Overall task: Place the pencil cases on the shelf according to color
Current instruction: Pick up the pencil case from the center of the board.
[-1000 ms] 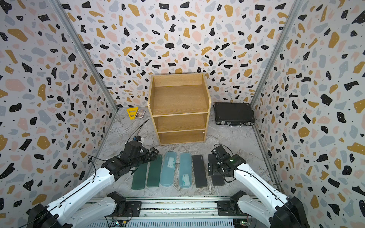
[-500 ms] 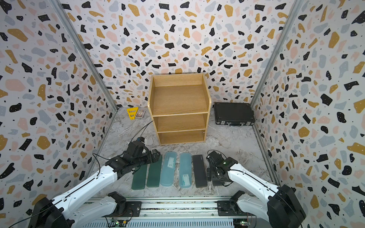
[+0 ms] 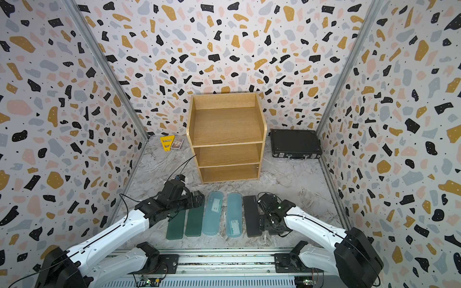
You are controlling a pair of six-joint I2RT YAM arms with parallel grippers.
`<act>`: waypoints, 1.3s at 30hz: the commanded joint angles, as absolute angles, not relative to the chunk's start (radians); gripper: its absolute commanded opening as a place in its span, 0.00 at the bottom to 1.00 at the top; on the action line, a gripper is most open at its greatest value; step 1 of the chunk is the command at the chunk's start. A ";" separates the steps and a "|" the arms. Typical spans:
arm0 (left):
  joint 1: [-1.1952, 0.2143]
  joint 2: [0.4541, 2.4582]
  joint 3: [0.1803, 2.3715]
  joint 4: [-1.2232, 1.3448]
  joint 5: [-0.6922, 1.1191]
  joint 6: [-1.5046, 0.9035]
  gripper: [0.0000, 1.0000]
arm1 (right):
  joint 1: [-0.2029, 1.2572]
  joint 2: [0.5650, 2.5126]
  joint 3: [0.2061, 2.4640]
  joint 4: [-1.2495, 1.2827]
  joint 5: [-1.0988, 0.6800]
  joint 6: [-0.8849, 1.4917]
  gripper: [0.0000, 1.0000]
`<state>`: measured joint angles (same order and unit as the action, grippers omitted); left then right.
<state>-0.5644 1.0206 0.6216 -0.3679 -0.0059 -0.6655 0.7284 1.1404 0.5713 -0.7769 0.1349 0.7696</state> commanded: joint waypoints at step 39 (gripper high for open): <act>-0.577 0.942 0.658 -0.482 -0.028 -0.638 1.00 | 0.752 1.206 0.564 -0.729 0.171 0.811 0.28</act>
